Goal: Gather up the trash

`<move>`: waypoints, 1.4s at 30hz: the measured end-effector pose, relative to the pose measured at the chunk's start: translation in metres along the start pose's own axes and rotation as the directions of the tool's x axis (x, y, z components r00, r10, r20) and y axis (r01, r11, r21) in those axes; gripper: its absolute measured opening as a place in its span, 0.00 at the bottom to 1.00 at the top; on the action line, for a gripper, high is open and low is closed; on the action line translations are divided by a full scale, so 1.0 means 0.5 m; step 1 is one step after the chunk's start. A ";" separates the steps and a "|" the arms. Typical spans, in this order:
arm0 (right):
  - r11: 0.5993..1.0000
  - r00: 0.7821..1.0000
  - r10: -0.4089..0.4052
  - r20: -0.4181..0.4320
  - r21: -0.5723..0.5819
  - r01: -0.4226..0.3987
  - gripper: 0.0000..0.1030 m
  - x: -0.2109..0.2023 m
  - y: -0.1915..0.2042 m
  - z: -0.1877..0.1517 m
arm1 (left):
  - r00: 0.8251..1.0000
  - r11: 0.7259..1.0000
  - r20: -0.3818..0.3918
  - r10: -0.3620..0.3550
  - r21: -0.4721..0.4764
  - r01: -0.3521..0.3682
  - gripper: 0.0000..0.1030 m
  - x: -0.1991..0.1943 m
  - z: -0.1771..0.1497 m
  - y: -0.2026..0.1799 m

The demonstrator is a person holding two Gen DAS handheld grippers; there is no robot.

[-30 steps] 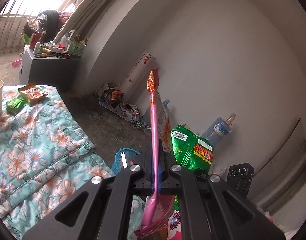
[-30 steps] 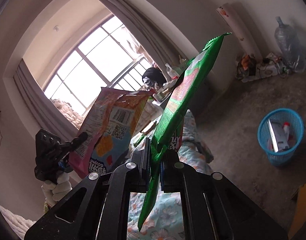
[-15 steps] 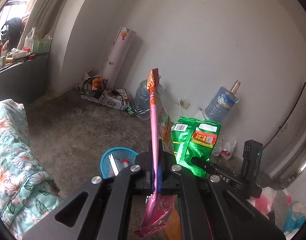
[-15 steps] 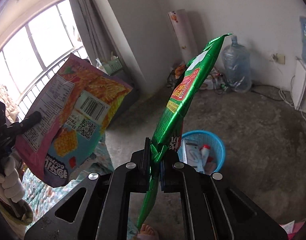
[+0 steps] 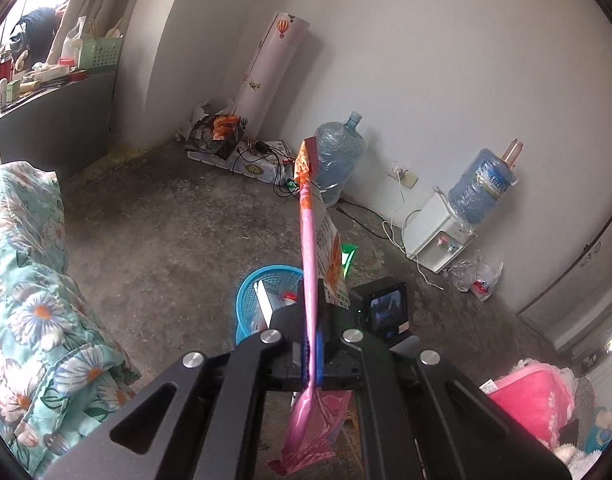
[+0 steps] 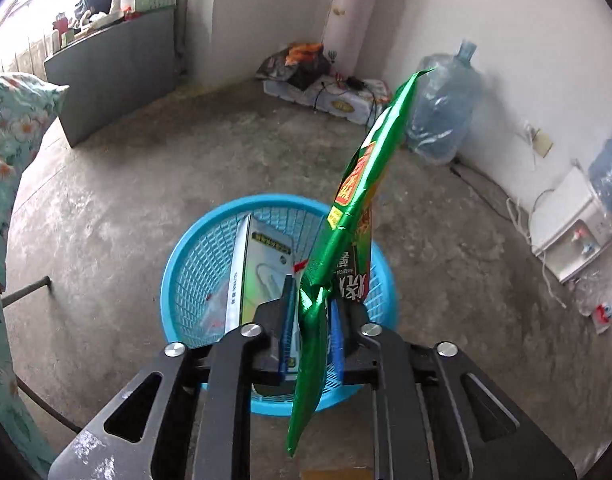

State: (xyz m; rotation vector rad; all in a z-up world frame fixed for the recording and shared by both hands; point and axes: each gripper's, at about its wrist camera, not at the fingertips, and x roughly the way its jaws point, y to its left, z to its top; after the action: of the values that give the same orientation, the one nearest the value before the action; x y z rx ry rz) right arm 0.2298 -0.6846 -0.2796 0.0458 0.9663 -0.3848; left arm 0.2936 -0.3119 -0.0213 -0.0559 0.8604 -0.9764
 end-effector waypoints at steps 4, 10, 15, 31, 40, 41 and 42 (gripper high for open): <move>0.997 0.997 0.050 -0.066 0.061 -0.047 0.45 0.024 0.016 -0.038 | 1.000 1.000 -0.025 0.019 -0.001 -0.019 0.02 0.014 -0.005 0.021; 0.916 0.980 0.162 0.118 0.352 -0.194 0.56 -0.106 -0.081 -0.099 | 0.999 1.000 -0.044 0.015 0.004 -0.015 0.02 0.048 0.007 0.003; 0.716 0.957 0.161 0.241 0.639 -0.281 0.56 -0.176 -0.198 -0.174 | 0.984 0.996 -0.176 -0.038 -0.082 0.024 0.02 0.176 0.021 -0.014; 0.651 0.944 0.262 0.199 0.686 -0.325 0.56 -0.140 -0.199 -0.220 | 0.900 0.876 -0.428 -0.083 -0.461 -0.139 0.38 0.591 -0.085 0.056; 0.644 0.939 0.276 0.204 0.686 -0.338 0.56 -0.143 -0.195 -0.212 | 0.939 0.879 -0.303 -0.164 -0.478 -0.001 0.44 0.492 -0.005 0.034; 0.646 0.939 0.275 0.207 0.683 -0.340 0.56 -0.147 -0.195 -0.208 | 0.940 0.877 -0.291 -0.175 -0.479 0.015 0.44 0.474 0.003 0.033; 0.649 0.937 0.276 0.213 0.679 -0.345 0.56 -0.151 -0.194 -0.203 | 0.942 0.879 -0.280 -0.182 -0.475 0.029 0.44 0.453 0.015 0.030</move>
State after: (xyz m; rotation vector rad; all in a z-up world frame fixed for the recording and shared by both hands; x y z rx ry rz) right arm 0.0782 -0.7312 -0.2639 0.8963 0.6481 -0.4154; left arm 0.3697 -0.4741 -0.1612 -0.3713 1.3951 -0.8732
